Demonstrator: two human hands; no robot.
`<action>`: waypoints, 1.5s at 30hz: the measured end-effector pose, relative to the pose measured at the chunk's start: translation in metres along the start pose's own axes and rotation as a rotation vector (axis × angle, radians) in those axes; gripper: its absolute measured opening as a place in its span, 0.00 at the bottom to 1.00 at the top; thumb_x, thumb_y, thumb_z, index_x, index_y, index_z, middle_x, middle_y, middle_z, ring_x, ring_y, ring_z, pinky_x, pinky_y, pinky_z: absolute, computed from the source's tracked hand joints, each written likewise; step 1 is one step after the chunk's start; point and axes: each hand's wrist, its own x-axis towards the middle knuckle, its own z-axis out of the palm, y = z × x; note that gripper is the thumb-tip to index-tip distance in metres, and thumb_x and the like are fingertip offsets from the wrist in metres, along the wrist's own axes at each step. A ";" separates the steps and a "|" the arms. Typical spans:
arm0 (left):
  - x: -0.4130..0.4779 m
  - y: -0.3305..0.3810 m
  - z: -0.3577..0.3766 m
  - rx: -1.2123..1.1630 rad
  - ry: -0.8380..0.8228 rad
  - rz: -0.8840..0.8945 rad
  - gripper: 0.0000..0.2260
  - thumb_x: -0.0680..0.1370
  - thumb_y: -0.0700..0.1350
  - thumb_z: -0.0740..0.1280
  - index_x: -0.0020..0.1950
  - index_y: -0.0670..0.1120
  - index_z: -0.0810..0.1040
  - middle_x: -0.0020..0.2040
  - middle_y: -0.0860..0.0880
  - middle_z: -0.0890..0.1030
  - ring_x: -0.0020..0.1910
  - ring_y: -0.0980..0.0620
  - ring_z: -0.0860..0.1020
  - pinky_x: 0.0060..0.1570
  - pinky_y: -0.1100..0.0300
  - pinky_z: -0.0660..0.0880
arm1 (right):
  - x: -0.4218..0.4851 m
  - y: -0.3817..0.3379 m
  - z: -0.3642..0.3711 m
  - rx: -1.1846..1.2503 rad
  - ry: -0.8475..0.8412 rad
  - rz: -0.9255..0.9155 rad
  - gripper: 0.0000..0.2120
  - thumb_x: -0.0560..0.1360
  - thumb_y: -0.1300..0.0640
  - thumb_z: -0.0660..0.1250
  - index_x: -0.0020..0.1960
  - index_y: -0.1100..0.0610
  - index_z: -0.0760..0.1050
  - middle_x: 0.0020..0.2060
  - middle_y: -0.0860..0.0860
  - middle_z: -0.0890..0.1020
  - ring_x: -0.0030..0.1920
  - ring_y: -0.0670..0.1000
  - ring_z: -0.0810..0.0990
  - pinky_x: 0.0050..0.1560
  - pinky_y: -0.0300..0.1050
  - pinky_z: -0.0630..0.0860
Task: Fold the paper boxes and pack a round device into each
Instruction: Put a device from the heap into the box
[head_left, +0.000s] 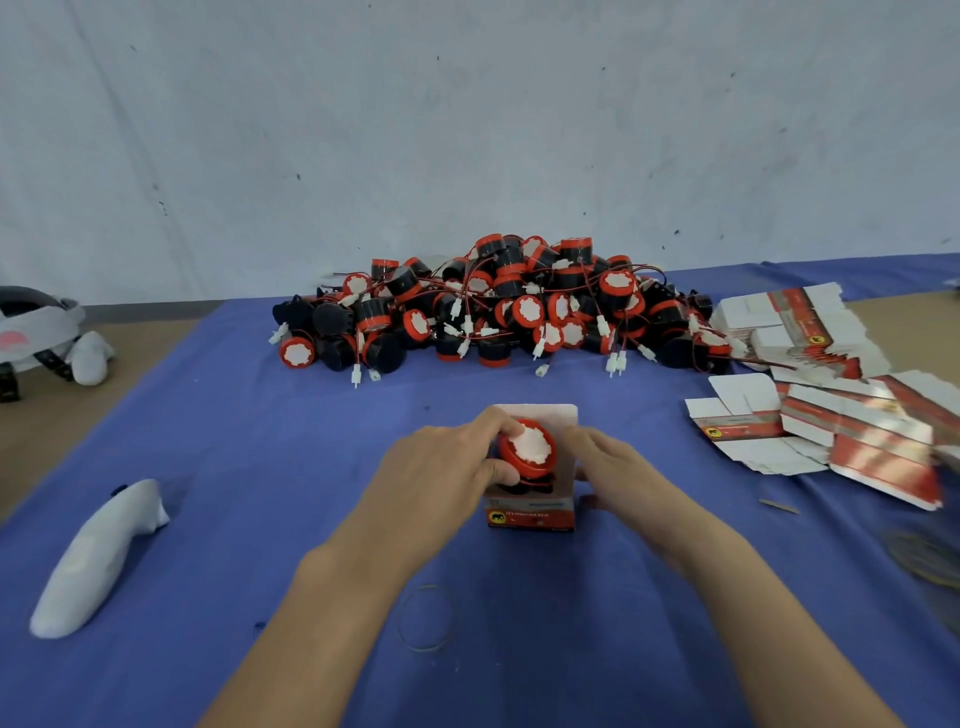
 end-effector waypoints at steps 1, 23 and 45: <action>0.000 0.000 0.002 0.020 -0.020 0.005 0.12 0.80 0.52 0.64 0.63 0.58 0.69 0.43 0.57 0.81 0.42 0.54 0.76 0.39 0.59 0.72 | 0.000 0.001 0.004 -0.001 -0.028 -0.015 0.17 0.82 0.39 0.57 0.59 0.47 0.78 0.56 0.47 0.83 0.59 0.49 0.80 0.66 0.54 0.75; 0.000 -0.010 -0.008 -0.861 -0.023 -0.183 0.10 0.80 0.42 0.67 0.58 0.55 0.78 0.47 0.53 0.84 0.42 0.57 0.84 0.44 0.69 0.78 | 0.002 0.029 0.046 0.145 0.028 -0.173 0.09 0.81 0.49 0.66 0.59 0.42 0.70 0.53 0.39 0.83 0.52 0.36 0.81 0.48 0.33 0.76; 0.004 -0.017 0.035 0.337 0.120 -0.207 0.08 0.83 0.48 0.63 0.60 0.49 0.75 0.66 0.51 0.67 0.58 0.51 0.72 0.41 0.60 0.69 | 0.003 0.032 0.044 0.088 -0.020 -0.204 0.11 0.84 0.57 0.57 0.58 0.41 0.70 0.50 0.33 0.81 0.52 0.36 0.80 0.45 0.27 0.75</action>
